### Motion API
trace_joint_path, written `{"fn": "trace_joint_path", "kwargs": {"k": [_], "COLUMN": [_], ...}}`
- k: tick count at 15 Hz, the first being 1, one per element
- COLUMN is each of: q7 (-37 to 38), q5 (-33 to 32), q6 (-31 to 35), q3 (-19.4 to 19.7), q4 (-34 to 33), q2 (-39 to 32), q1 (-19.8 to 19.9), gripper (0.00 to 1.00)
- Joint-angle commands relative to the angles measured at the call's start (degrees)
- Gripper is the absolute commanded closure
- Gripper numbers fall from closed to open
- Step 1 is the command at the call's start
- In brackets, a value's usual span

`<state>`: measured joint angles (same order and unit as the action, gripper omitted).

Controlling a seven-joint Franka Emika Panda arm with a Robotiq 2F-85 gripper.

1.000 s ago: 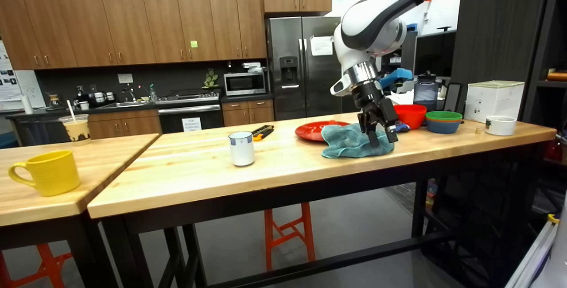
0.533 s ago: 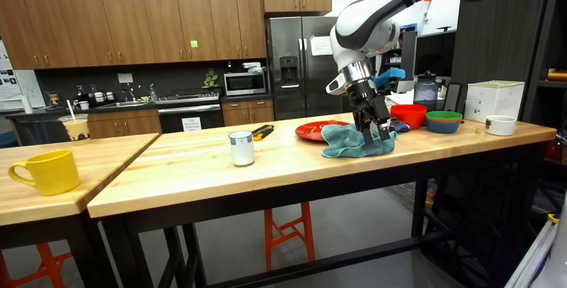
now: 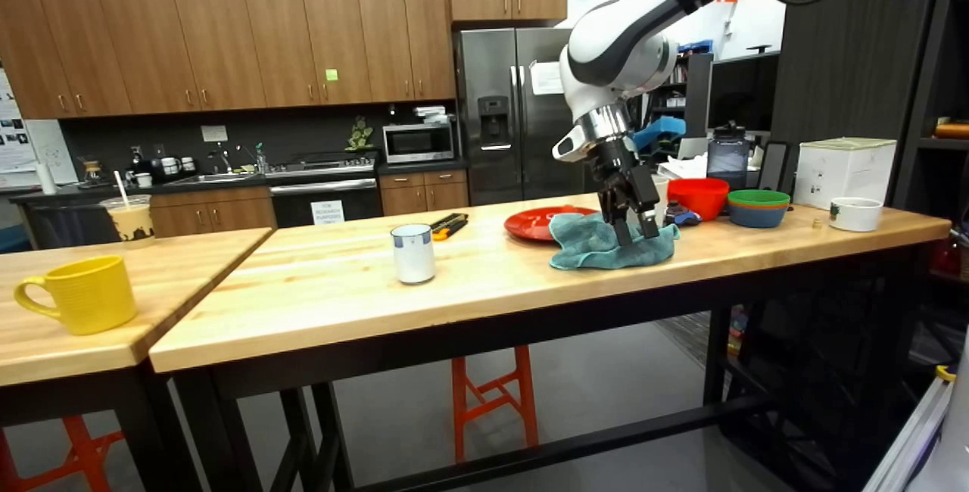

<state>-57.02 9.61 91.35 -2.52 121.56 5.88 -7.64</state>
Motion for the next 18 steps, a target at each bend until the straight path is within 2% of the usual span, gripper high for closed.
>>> {"fn": "trace_joint_path", "kwargs": {"k": [1,9,18], "q7": [0.1,-1.3,-4.7], "q5": [0.0,-0.5,-0.6], "q6": [1.2,9.2,13.4], "q3": [-0.3,-0.5,-0.4], "q4": [-1.0,-2.3,-1.3], "q2": [-0.5,-1.8,-1.5], "q1": [0.7,0.7,0.9], "gripper": [0.0,0.0,0.0]}}
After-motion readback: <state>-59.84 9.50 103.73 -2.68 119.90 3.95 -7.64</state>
